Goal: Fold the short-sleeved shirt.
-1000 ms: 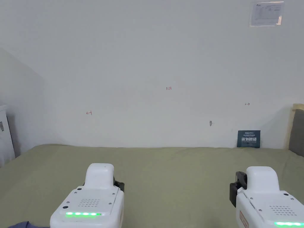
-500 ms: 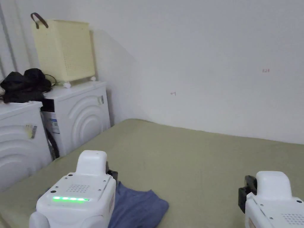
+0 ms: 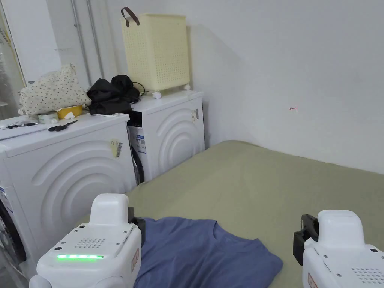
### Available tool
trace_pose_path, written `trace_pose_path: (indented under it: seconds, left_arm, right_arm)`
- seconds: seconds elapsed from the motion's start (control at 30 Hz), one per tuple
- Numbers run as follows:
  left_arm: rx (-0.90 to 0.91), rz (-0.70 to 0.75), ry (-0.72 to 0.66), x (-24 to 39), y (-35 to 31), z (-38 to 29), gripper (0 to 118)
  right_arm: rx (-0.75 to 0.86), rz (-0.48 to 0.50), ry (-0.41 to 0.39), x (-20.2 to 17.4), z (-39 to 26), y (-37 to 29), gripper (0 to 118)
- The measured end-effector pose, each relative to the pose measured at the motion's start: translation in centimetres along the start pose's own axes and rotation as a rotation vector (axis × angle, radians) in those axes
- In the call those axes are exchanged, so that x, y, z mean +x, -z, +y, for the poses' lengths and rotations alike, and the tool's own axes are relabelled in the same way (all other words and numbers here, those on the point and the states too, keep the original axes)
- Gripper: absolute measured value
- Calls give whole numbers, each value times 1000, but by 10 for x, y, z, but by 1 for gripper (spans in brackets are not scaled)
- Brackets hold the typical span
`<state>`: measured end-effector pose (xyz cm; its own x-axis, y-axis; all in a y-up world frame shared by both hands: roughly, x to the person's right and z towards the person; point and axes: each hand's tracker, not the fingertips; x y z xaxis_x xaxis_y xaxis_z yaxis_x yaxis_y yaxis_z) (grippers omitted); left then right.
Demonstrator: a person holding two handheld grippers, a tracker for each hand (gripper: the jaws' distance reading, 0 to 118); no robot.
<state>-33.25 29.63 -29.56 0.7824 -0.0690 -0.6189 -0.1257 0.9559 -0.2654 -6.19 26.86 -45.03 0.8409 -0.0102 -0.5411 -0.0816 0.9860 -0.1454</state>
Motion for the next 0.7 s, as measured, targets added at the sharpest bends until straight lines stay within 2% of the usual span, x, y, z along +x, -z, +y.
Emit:
trace_pose_path:
  seconds: [0.23, 0.53, 0.57, 0.6, 0.63, 0.67, 0.7]
  left_arm:
    - [-113, -73, 25, 20, 60, -16, 0]
    - [-529, -320, 66, 99, 203, -93, 0]
    - [-557, -317, 73, 105, 214, -100, 7]
    - [-577, -322, 67, 111, 225, -107, 30]
    - [-616, -334, 72, 117, 238, -114, 86]
    - [-673, -341, 68, 121, 250, -121, 118]
    - [-730, -357, 53, 125, 258, -130, 116]
  right_arm:
    - [-46, -6, 9, 11, -18, 5, 1]
    - [-201, -69, 16, 31, -72, 3, 1]
    - [-215, -72, 25, 34, -77, 3, 1]
    - [-234, -83, 36, 38, -83, 3, 1]
    - [-253, -90, 46, 41, -88, 4, 1]
    - [-262, -92, 50, 44, -91, 4, 1]
    - [-278, -102, 53, 46, -96, 5, 1]
